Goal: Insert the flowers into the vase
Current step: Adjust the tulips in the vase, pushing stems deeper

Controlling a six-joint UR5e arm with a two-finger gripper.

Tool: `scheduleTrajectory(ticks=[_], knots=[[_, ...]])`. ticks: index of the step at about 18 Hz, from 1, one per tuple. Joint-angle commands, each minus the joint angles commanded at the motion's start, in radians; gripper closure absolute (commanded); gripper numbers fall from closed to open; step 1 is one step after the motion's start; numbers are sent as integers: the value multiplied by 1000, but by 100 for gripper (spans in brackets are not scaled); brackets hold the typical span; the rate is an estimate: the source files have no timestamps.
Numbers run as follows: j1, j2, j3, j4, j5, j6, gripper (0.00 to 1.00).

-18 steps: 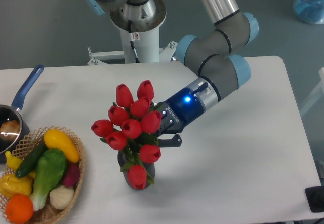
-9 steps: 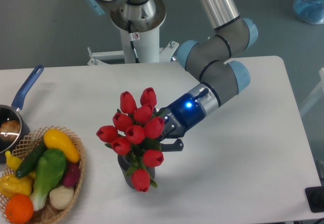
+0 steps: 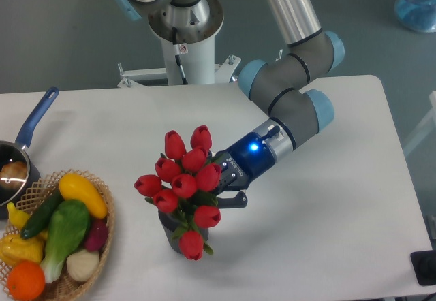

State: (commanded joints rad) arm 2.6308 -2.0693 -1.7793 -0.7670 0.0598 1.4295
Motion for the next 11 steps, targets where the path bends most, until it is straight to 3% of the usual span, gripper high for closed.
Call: scheduleTrajectory(ticks=[11], knots=[[5,-6,-38,0,-2,45,81]])
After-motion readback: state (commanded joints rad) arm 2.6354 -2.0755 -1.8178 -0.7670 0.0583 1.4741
